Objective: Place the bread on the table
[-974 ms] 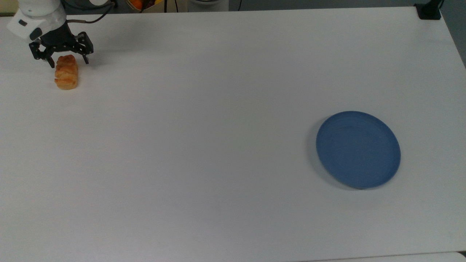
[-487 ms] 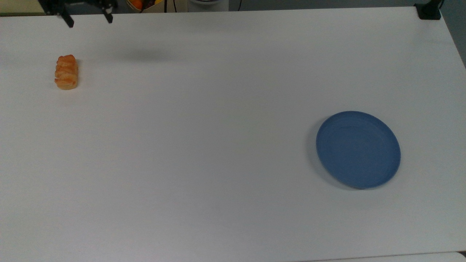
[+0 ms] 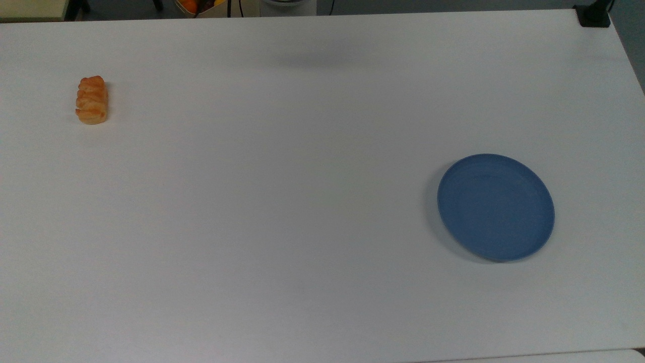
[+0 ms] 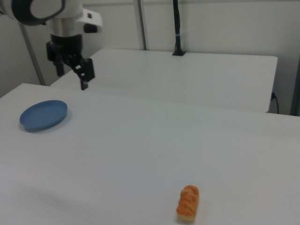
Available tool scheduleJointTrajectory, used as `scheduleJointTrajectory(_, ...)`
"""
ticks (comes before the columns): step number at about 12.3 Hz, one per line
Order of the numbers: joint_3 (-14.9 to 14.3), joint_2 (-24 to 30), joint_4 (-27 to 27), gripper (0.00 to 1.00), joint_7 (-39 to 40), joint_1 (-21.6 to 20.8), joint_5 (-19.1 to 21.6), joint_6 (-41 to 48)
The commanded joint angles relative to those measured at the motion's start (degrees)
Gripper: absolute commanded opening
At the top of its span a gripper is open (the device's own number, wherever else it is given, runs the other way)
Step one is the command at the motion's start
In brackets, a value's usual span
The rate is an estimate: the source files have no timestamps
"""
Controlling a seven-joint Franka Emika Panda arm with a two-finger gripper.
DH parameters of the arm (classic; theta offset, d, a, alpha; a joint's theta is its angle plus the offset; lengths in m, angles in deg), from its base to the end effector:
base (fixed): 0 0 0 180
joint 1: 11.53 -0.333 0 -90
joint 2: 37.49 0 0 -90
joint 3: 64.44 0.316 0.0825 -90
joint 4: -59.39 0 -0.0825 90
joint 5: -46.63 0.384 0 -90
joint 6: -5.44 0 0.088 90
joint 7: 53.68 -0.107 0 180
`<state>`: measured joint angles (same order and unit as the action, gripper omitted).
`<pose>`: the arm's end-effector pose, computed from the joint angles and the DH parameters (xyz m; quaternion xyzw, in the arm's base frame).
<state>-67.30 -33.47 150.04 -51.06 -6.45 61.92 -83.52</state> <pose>0.5294 -0.0460 0.6595 -0.9898 0.0408 -0.0324 0.1322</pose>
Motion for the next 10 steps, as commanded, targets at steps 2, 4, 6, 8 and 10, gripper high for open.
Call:
scheduleJointTrajectory(2, 3.2, 0.9, 0.8, 1.0, -5.5, -4.7, -0.6, -0.2)
scheduleJointTrajectory(4, 3.2, 0.7, 2.5, 1.0, -5.0, -9.3, -5.7, -2.3)
scheduleJointTrajectory(6, 3.1, 0.2, 5.1, 1.0, -4.8, -11.1, -7.2, -8.3)
scheduleJointTrajectory(8, 2.6, -0.5, 6.6, 1.0, -2.8, -11.2, -10.1, -13.0)
scheduleJointTrajectory(10, 1.2, -0.6, 7.0, 1.0, 1.2, -11.2, -11.9, -15.1)
